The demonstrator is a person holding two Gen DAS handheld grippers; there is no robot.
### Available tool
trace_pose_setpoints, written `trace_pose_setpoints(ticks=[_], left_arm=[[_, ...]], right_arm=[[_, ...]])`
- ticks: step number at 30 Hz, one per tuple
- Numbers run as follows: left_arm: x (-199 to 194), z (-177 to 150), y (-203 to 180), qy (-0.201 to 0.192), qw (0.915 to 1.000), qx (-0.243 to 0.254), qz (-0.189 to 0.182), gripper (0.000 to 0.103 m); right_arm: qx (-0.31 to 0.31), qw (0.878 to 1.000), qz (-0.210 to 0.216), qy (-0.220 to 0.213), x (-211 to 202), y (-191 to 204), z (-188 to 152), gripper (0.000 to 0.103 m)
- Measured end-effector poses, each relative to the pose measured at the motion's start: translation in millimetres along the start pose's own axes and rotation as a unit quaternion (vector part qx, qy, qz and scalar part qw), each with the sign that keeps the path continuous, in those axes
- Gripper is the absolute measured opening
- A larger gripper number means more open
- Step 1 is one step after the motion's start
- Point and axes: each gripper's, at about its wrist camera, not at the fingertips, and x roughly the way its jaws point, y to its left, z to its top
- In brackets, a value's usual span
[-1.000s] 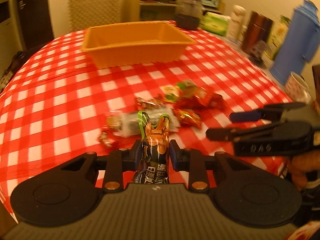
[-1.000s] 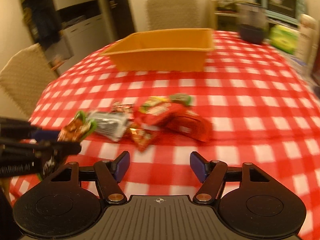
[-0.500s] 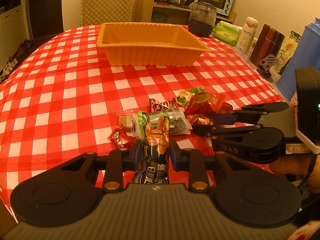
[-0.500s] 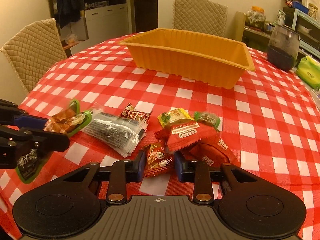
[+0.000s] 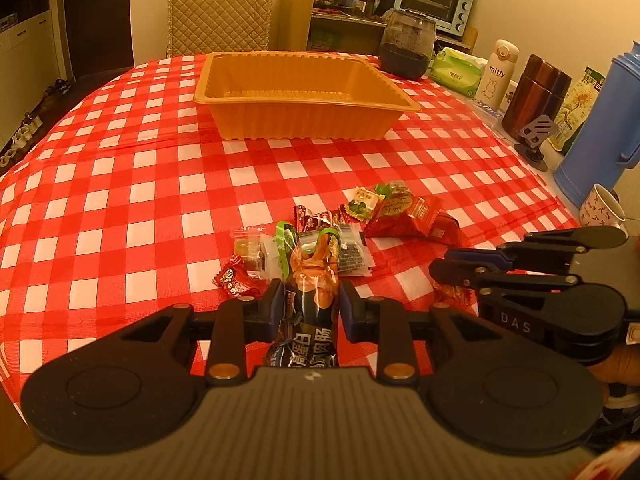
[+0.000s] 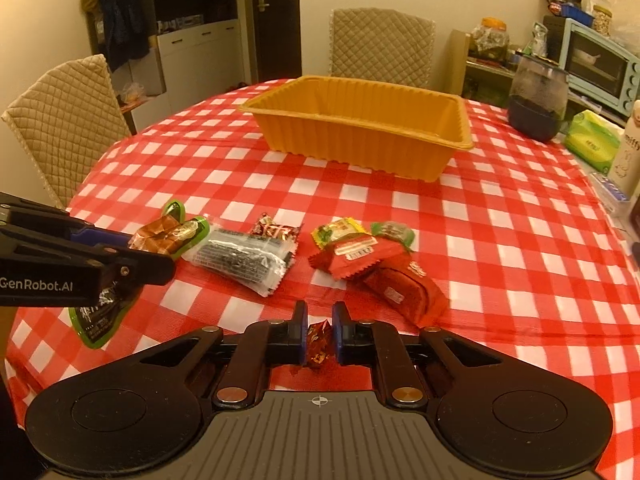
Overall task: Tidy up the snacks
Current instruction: 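Close the right tool on a small red candy while the left tool holds the snack bar, then carry the snack bar and red candy over the orange tray and lower them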
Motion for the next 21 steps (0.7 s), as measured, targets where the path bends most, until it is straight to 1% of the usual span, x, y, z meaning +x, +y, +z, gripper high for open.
trace_pose_setpoints(ticks=[4, 7, 8, 10, 11, 12, 16, 18, 19, 20, 21], left_arm=[[-3.3, -1.8, -2.9, 0.000, 1.0000, 0.000, -0.001, 0.026], [-5.2, -1.9, -3.7, 0.000, 1.0000, -0.001, -0.002, 0.026], [-5.7, -1.7, -4.3, -0.001, 1.0000, -0.001, -0.002, 0.026], [-6.2, -1.0, -4.4, -0.002, 1.0000, 0.000, -0.004, 0.026], [-6.4, -0.6, -4.3, -0.002, 1.0000, 0.000, -0.004, 0.026], [-6.6, -0.1, -4.4, -0.003, 1.0000, -0.001, -0.005, 0.026], [-6.9, 1.2, -4.7, -0.005, 1.0000, -0.001, -0.007, 0.026], [-6.4, 1.1, -5.2, -0.004, 1.0000, -0.001, -0.007, 0.026], [-6.2, 1.2, -5.4, -0.004, 1.0000, -0.001, -0.008, 0.026], [-6.2, 1.2, -5.5, -0.004, 1.0000, -0.001, -0.009, 0.026], [-6.3, 1.5, -5.7, -0.004, 0.9999, -0.001, -0.009, 0.026]], right_arm=[[0.004, 1.000, -0.004, 0.007, -1.2, -3.0, -5.8, 0.013], [-0.007, 1.000, -0.013, 0.012, -2.3, -3.5, -10.1, 0.013], [-0.012, 1.000, -0.015, 0.015, -2.4, -3.9, -11.5, 0.016], [-0.013, 1.000, -0.018, 0.022, -2.6, -6.1, -15.5, 0.035], [-0.012, 0.999, -0.018, 0.031, -1.6, -7.6, -18.3, 0.057], [-0.010, 0.999, -0.019, 0.036, -1.4, -9.5, -22.1, 0.062], [0.004, 0.998, -0.018, 0.052, -2.9, -15.1, -37.5, 0.061], [0.010, 0.999, -0.016, 0.051, -5.6, -15.9, -40.3, 0.060], [0.010, 0.999, -0.016, 0.051, -6.6, -15.0, -40.8, 0.055], [0.009, 0.999, -0.017, 0.049, -7.7, -14.3, -40.9, 0.033], [0.008, 0.999, -0.020, 0.046, -8.7, -13.7, -40.7, 0.032]])
